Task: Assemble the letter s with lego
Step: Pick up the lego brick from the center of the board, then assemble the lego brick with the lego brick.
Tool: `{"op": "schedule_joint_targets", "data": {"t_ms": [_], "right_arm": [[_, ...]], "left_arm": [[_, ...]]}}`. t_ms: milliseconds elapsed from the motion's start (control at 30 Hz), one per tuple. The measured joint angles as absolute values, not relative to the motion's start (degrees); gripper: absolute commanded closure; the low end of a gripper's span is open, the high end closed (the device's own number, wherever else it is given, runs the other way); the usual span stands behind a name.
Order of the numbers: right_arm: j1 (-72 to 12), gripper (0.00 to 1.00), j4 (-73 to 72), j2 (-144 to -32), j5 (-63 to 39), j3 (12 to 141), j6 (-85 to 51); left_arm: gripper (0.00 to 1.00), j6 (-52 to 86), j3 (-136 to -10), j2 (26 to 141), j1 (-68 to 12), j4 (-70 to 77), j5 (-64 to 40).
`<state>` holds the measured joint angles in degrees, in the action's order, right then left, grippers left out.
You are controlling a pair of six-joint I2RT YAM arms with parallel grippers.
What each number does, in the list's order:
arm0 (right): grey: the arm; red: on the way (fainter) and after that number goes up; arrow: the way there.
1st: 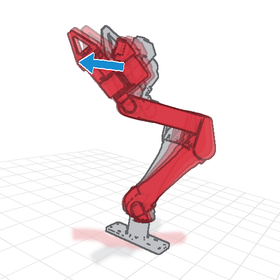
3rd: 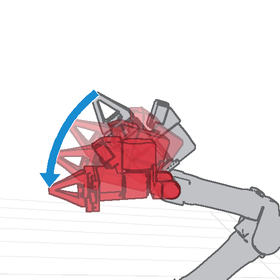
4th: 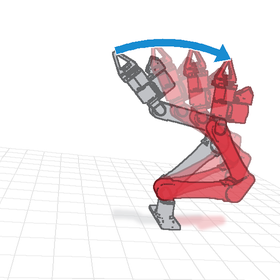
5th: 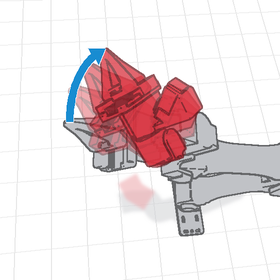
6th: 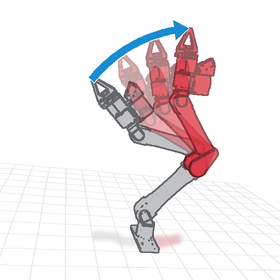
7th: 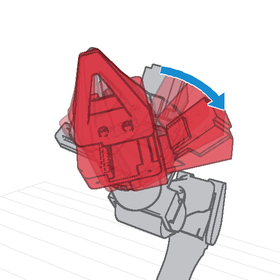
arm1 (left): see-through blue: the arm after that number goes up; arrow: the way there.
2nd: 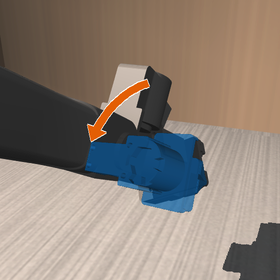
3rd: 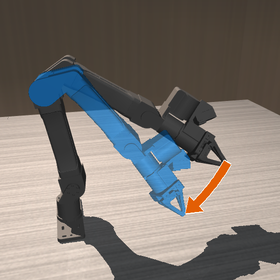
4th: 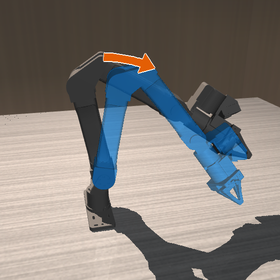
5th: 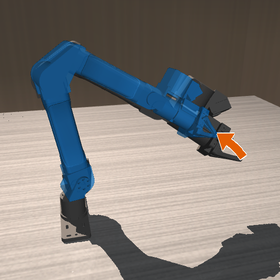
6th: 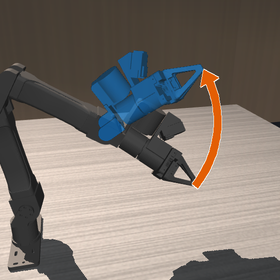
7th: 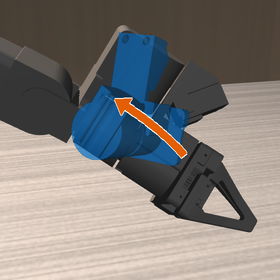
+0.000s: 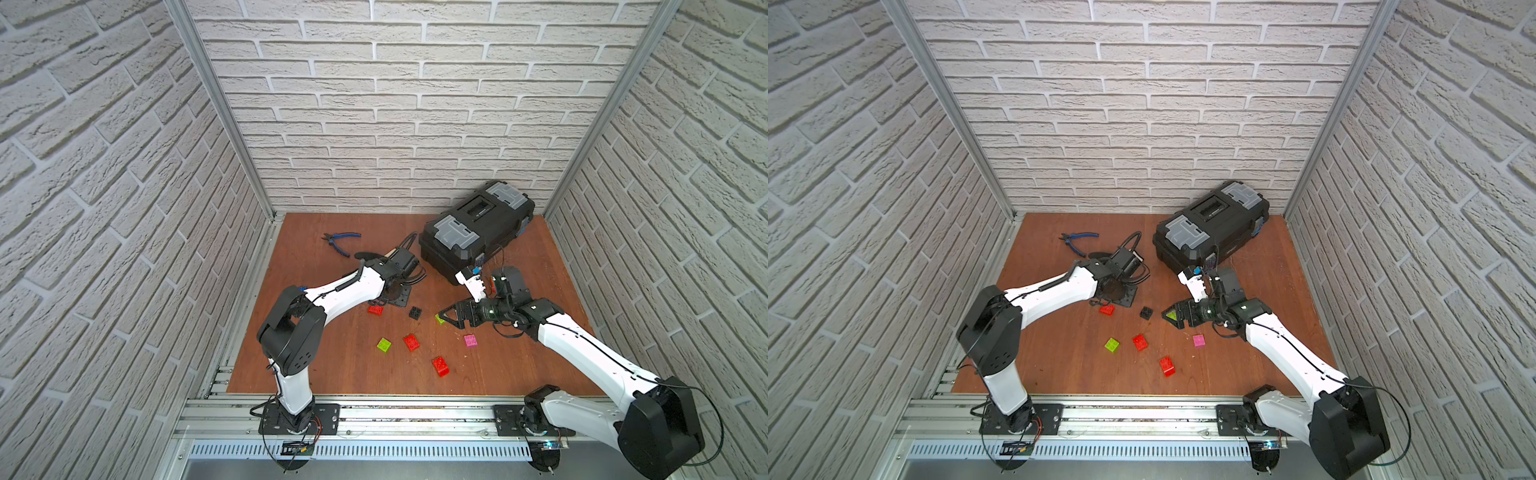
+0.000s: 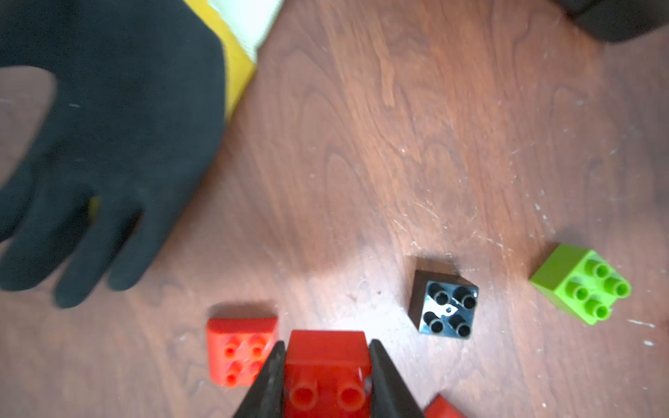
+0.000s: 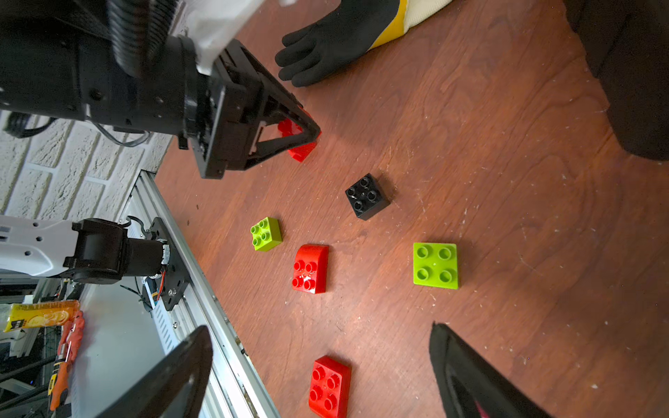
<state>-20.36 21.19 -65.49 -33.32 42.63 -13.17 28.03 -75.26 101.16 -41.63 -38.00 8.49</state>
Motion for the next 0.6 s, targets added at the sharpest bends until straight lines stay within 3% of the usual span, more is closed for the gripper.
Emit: {"op": "schedule_joint_targets", "data": {"t_ms": [600], "right_arm": [[-25.5, 0.06, 16.6, -70.1, -32.9, 42.7, -15.9]], "left_arm": [[0.66, 26.5, -69.6, 98.9, -38.7, -38.9, 7.5]]}}
